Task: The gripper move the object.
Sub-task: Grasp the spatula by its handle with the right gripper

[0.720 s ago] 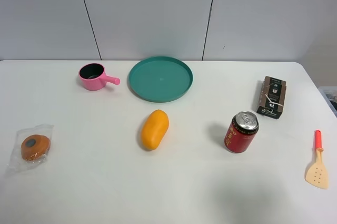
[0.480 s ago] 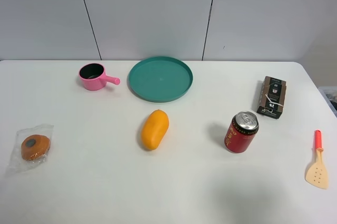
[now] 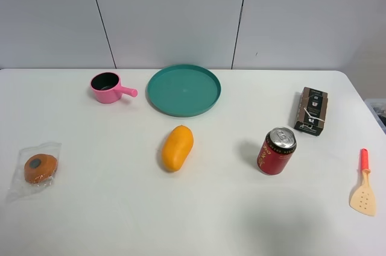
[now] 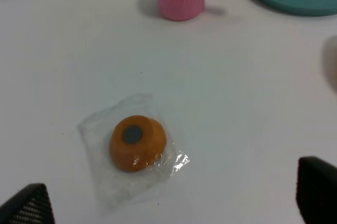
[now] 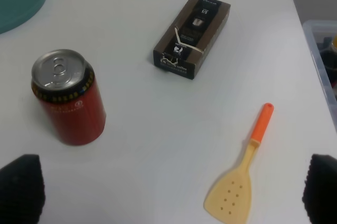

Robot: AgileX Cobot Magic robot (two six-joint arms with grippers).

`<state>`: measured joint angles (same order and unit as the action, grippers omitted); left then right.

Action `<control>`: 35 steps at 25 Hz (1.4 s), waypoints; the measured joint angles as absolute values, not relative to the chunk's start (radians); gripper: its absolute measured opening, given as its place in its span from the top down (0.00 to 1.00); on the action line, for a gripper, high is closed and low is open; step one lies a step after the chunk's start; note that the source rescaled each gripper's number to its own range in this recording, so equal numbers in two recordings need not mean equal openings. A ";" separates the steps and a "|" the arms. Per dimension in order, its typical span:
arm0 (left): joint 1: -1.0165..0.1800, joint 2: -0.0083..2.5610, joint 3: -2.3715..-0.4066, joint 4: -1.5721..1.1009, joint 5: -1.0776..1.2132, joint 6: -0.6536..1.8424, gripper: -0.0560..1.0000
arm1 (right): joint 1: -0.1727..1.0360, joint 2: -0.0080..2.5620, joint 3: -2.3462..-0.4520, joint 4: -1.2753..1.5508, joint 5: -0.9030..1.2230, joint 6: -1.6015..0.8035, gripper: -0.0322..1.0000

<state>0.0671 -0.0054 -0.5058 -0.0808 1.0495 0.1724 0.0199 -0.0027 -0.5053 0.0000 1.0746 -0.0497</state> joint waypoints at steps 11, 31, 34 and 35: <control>0.067 -0.005 -0.506 -0.081 1.050 0.172 0.00 | 0.020 0.176 -0.578 -0.007 1.128 0.024 0.00; 0.067 -0.005 -0.506 -0.083 1.050 0.172 0.00 | 0.020 0.888 -0.839 -0.068 1.162 0.052 0.00; 0.067 -0.005 -0.506 -0.083 1.050 0.172 0.00 | 0.010 0.971 -0.839 -0.066 1.121 0.070 0.00; 0.067 -0.005 -0.506 -0.083 1.050 0.172 0.00 | -0.007 0.989 -0.840 -0.062 1.109 0.075 0.00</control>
<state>0.0671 -0.0054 -0.5058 -0.0831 1.0495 0.1724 -0.0071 0.9889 -0.8401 -0.0619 1.1094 0.0751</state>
